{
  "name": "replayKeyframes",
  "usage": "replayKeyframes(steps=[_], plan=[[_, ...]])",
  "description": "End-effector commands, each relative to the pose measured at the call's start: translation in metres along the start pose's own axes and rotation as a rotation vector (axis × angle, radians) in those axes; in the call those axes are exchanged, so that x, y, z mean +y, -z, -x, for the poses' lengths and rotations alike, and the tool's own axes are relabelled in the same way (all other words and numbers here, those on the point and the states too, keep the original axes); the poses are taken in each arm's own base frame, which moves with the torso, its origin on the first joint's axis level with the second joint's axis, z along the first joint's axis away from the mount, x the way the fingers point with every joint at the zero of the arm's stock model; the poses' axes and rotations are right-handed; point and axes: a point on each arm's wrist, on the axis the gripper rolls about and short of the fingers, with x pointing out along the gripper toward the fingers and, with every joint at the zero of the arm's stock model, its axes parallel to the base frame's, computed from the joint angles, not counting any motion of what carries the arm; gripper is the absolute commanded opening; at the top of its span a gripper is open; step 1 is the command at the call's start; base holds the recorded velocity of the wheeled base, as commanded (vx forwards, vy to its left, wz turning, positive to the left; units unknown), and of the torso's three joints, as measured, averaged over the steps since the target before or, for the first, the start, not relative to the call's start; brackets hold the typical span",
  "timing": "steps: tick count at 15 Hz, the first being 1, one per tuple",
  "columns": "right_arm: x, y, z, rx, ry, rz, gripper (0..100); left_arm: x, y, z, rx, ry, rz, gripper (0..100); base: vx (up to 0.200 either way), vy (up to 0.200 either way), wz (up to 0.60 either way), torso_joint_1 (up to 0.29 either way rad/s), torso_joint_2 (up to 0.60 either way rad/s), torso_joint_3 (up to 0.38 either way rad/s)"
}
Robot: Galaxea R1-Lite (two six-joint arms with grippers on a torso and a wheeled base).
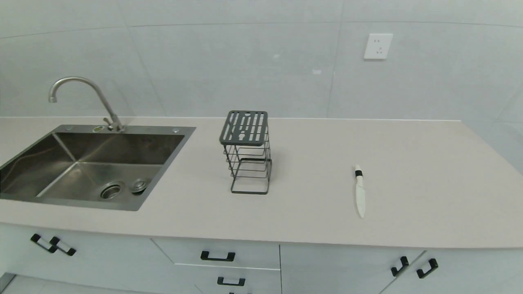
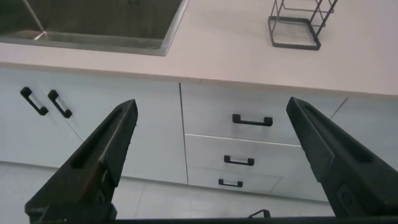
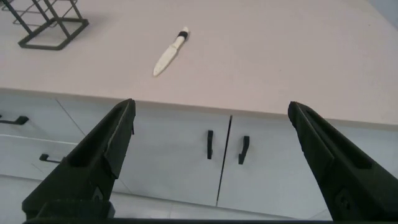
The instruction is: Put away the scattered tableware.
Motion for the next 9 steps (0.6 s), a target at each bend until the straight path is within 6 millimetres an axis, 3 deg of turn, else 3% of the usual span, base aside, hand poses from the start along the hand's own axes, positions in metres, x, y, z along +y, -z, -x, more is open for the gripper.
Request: replayKeyframes(steps=[1,4,9], plan=[[0.0000,0.0000,0.0000,-0.001,0.000,0.001,100,0.0000,-0.0001,-0.0001,0.000,-0.001,0.000,100,0.000,0.000,0.00,0.046,-0.06,-0.041],[0.0000,0.0000,0.0000,-0.001,0.000,0.001,100,0.0000,-0.0001,-0.0001,0.000,-0.001,0.000,100,0.000,0.000,0.00,0.000,0.00,0.000],[0.0000,0.0000,0.0000,-0.001,0.000,0.001,100,0.0000,0.0000,-0.0002,-0.001,-0.001,-0.001,100,0.200,0.000,0.00,0.003,0.00,0.005]])
